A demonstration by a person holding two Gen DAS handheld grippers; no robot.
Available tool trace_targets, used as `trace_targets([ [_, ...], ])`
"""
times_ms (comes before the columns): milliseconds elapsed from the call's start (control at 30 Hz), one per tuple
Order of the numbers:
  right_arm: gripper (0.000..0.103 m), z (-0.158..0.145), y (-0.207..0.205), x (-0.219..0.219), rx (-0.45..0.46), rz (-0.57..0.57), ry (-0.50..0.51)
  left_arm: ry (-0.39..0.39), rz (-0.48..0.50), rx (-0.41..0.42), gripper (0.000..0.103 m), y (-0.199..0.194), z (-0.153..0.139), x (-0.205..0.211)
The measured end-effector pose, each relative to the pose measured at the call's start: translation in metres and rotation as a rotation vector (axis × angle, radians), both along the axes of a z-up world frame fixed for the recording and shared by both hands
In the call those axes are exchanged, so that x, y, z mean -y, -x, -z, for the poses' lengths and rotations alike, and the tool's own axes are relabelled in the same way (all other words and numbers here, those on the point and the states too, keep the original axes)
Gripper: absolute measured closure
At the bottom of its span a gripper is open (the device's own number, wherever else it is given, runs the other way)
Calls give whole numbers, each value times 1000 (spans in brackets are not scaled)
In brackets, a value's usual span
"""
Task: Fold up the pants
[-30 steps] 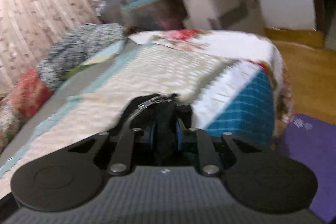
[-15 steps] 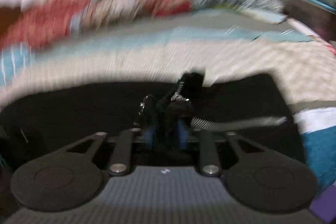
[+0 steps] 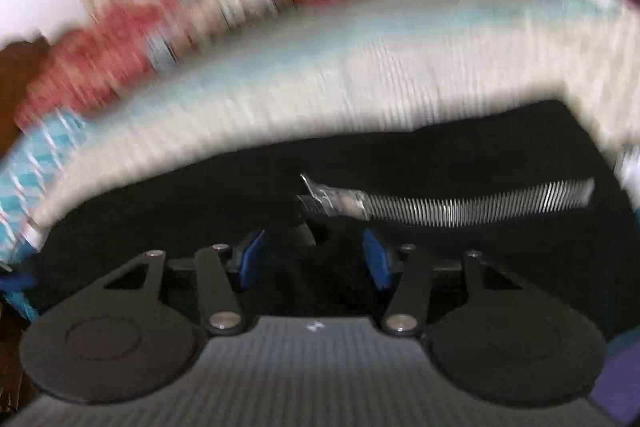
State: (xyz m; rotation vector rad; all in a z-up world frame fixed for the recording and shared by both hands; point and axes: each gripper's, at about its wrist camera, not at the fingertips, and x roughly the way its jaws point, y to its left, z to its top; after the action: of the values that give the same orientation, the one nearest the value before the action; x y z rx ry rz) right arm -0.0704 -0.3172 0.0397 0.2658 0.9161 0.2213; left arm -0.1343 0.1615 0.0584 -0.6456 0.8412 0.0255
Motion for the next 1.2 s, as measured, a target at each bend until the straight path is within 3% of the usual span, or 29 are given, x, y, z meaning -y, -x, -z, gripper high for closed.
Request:
trace_targets([
  [33, 49, 11, -1, -7, -14, -10, 23, 15, -3, 11, 61, 3, 1, -3],
  [133, 48, 1, 0, -35, 6, -61, 152, 32, -9, 58, 59, 6, -5, -7],
  [200, 48, -6, 0, -44, -6, -73, 168, 53, -11, 77, 59, 9, -9, -10],
  [300, 48, -26, 2, -34, 24, -55, 64, 46, -4, 101, 58, 9, -16, -10],
  [400, 48, -40, 11, -19, 33, -24, -1, -47, -6, 96, 58, 5, -20, -7],
  [533, 49, -46, 6, -24, -16, -51, -145, -109, -89, 68, 41, 12, -19, -20],
  [600, 48, -53, 4, -41, -13, -116, -174, -58, -149, 44, 36, 16, -11, -36],
  [667, 48, -57, -7, -71, -1, -231, -175, 14, -190, 23, 16, 18, 0, -50],
  [867, 41, -59, -11, -200, 44, -607, -118, 192, -169, -26, 12, -1, 38, -65],
  [967, 41, -48, -12, -255, 49, -732, -89, 252, -160, -27, 9, -15, 53, -65],
  [1033, 41, -38, -19, -276, 14, -765, -110, 240, -157, -17, 9, -24, 57, -62],
  [1100, 42, -19, -29, -286, -50, -744, -134, 179, -147, -4, 22, -33, 57, -56],
  [1133, 42, -6, -35, -293, -79, -720, -97, 140, -136, -7, 42, -36, 57, -52],
  [1167, 42, 11, -42, -298, -110, -690, -54, 116, -126, -7, 48, -38, 56, -50],
  [1200, 42, 22, -50, -294, -124, -655, -92, 103, -127, 2, 51, -38, 54, -49],
])
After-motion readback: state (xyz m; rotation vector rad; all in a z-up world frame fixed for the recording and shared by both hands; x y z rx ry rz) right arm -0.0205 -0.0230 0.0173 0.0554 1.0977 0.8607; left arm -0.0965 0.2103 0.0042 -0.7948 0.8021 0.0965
